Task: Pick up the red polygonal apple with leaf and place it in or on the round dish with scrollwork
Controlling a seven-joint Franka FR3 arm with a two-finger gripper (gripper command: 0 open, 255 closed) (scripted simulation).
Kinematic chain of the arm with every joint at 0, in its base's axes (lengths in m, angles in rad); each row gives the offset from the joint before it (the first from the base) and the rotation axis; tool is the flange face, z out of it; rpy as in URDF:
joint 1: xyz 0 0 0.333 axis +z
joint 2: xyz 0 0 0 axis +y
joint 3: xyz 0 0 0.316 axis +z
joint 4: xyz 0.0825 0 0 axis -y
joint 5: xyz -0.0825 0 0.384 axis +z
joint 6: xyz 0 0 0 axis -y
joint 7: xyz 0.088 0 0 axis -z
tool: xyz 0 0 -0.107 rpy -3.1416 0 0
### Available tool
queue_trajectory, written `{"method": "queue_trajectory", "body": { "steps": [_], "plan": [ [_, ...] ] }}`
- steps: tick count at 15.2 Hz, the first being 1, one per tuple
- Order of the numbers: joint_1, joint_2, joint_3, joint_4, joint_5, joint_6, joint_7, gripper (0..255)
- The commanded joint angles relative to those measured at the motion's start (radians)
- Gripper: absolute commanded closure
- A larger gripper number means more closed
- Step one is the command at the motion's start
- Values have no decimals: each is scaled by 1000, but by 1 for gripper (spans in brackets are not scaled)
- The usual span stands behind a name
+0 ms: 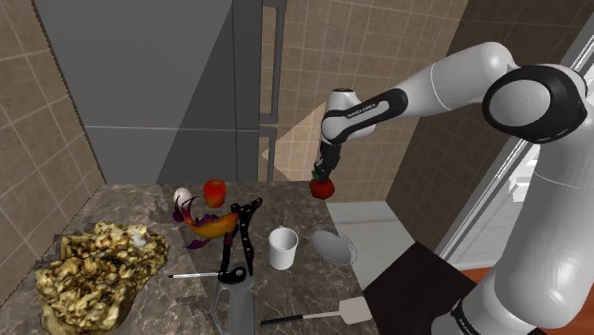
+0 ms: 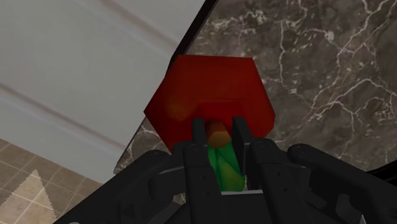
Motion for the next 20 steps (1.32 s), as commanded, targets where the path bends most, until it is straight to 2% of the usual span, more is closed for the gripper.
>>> {"method": "queue_trajectory", "body": {
  "steps": [1,13,20],
  "plan": [
    [-2,-15,-1,8,0,-23,-3,255],
    [-1,-87,-1,77,0,-164,-3,255],
    [47,-324,40,-179,0,-145,86,255]
  ]
}}
